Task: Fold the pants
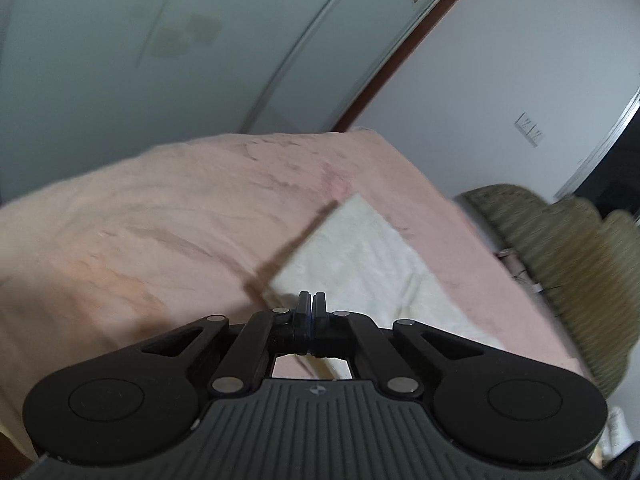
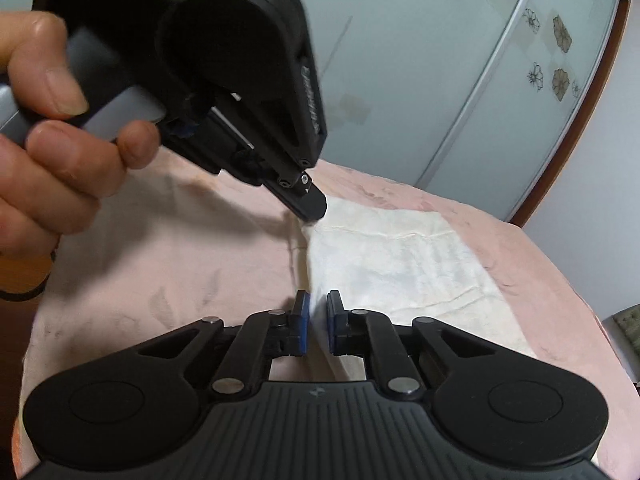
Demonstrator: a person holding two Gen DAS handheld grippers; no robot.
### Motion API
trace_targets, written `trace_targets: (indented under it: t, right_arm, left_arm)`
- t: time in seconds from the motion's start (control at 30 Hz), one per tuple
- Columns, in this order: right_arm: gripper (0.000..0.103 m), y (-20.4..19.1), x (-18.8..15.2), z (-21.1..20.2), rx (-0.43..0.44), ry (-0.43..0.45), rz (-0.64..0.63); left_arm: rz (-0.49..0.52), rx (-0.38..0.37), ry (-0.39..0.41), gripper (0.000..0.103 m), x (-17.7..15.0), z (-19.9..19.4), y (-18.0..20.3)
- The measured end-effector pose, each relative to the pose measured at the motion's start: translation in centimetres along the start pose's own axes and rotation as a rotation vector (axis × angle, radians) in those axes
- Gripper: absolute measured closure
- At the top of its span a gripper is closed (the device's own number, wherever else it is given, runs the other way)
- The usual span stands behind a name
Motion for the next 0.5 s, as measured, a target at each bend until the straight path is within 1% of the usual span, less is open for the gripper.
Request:
trace_targets:
  t: [0.03,0.1,0.13,0.2,0.23,0.27,0.3,0.33,0.37,0.43,0.5]
  right_arm:
    - [0.094,-0.3,-0.2,0.4,-0.007,-0.013,-0.008]
    - [0.093,0.0,-0.4,0.6,-0.003,-0.011,0.03]
    - [0.093,0.3,-0.4,0.3,0.003,-0.01,0.058]
    - [0.092,1.3,-0.4,-1.0,0.042,0.004,0.136]
    - [0.092,2.0,-0.6,-2.3,0.066,0.032,0.189]
    - [0.092,2.7,-0.8,-3.7,0.072,0.054,0.243]
    - [0.092,3.4,-1.3,-5.0,0.059,0.066,0.289]
    - [0.092,4.2,-2.0,-6.5,0.029,0.071,0.328]
    - [0.092,5.1,-2.8,-7.7,-0.006,0.068,0.359]
    - [0.092,7.2,-5.3,-10.4,-0.103,0.036,0.433]
    - [0.091,9.7,-8.2,-12.7,-0.189,-0.005,0.539]
  left_arm:
    - [-0.007,0.0,-0.017,0.103,0.0,0.3,-0.2]
    - [-0.018,0.01,-0.026,0.103,-0.1,0.4,-0.4]
    - [-0.004,0.019,-0.01,0.103,-0.2,0.2,-0.1]
    - [0.068,0.062,0.051,0.103,-0.4,-0.6,0.9]
    - [0.108,0.083,0.084,0.103,-0.5,-1.1,1.6]
    - [0.141,0.095,0.109,0.102,-0.6,-1.5,2.2]
    - [0.17,0.098,0.123,0.1,-0.8,-1.9,2.9]
    - [0.199,0.092,0.124,0.094,-1.1,-2.0,3.6]
    - [0.235,0.08,0.115,0.094,-1.4,-1.9,4.5]
    - [0.303,0.046,0.081,0.093,-2.5,-1.3,6.3]
    - [0.371,0.024,0.028,0.087,-3.9,-0.1,8.1]
Point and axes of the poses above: each gripper's, at about its wrist camera, not at the fingertips, and z roughly the way its jaws point, y to its right, x to its top, the point moved 2 cm from there along z, roughly the way its jaws point, and after that the axes turned 6 degrees about -z, right-handed, at the moved point
